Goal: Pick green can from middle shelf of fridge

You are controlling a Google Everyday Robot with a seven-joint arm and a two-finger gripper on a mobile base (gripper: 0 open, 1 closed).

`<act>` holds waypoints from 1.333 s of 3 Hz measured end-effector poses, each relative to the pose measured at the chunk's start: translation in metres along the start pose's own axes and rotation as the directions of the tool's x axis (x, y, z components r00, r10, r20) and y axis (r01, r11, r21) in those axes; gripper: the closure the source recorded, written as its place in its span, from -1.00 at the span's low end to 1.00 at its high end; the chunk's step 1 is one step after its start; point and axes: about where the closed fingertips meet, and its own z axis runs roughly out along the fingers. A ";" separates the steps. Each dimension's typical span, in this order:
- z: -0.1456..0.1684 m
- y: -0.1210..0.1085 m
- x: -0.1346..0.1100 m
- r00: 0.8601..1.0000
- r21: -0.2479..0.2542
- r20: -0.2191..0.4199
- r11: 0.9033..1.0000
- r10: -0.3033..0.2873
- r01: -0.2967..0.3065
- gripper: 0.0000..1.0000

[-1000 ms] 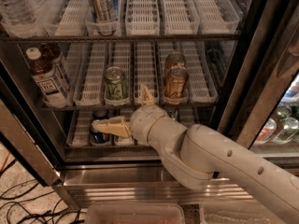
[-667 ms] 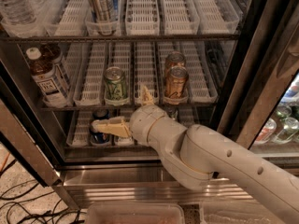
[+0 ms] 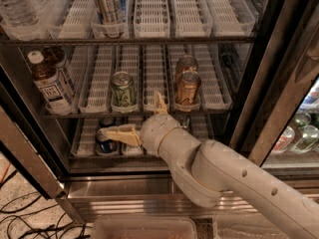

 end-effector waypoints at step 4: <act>0.001 -0.002 0.002 1.000 0.006 0.007 1.000 0.001 -0.001 -0.36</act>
Offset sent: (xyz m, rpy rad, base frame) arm 0.0021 -0.0017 -0.0021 0.0059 -0.0053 -0.0048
